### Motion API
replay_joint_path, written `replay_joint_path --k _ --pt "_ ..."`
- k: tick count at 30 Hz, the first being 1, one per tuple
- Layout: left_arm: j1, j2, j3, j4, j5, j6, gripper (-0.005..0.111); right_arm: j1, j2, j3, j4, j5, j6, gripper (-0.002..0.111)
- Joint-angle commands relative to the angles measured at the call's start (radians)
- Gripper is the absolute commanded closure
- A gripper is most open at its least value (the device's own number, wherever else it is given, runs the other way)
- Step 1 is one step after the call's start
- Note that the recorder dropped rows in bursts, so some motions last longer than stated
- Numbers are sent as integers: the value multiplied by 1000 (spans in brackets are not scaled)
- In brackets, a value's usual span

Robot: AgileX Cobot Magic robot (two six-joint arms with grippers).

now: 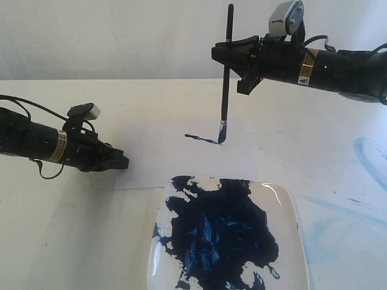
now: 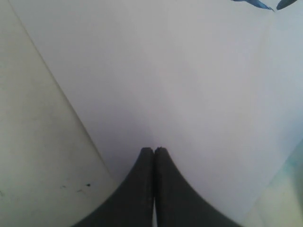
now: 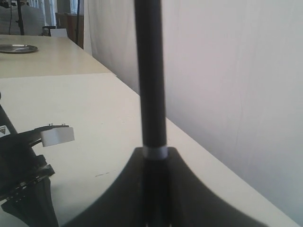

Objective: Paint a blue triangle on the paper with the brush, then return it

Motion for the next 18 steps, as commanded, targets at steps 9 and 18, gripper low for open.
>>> replay_joint_path --k 9,18 --pt "-1 1 -3 14 13 3 107 -3 35 3 14 -72 -10 108" --pt "-1 1 -3 14 13 3 107 -3 35 3 12 -79 12 108"
